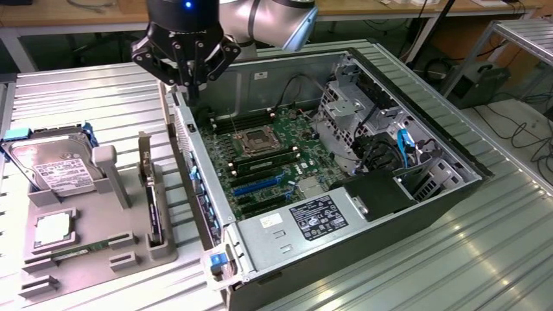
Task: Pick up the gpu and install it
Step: 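Reach for the gpu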
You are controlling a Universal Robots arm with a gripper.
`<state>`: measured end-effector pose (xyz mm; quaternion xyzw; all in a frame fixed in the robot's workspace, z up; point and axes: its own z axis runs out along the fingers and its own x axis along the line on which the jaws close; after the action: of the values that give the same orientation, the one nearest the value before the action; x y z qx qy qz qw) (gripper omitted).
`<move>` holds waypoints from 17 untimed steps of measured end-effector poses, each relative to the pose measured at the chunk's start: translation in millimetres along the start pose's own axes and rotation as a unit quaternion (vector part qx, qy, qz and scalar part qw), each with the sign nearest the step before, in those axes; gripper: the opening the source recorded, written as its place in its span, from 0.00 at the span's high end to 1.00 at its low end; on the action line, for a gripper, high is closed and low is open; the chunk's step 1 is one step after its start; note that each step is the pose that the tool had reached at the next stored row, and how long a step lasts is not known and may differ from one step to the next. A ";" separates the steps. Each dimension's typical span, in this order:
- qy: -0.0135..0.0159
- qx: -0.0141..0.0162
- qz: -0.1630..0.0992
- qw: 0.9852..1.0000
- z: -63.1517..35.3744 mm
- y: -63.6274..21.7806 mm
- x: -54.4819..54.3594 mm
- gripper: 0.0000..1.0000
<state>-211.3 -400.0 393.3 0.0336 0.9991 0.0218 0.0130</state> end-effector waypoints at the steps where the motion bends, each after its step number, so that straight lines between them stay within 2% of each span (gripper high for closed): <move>1: 0.000 0.000 0.000 1.000 0.0 0.0 0.3 0.89; 17: 0.000 0.000 0.000 1.000 -0.2 -0.4 6.4 0.89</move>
<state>-217.8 -400.0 393.3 0.0336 0.9991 0.0218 0.0130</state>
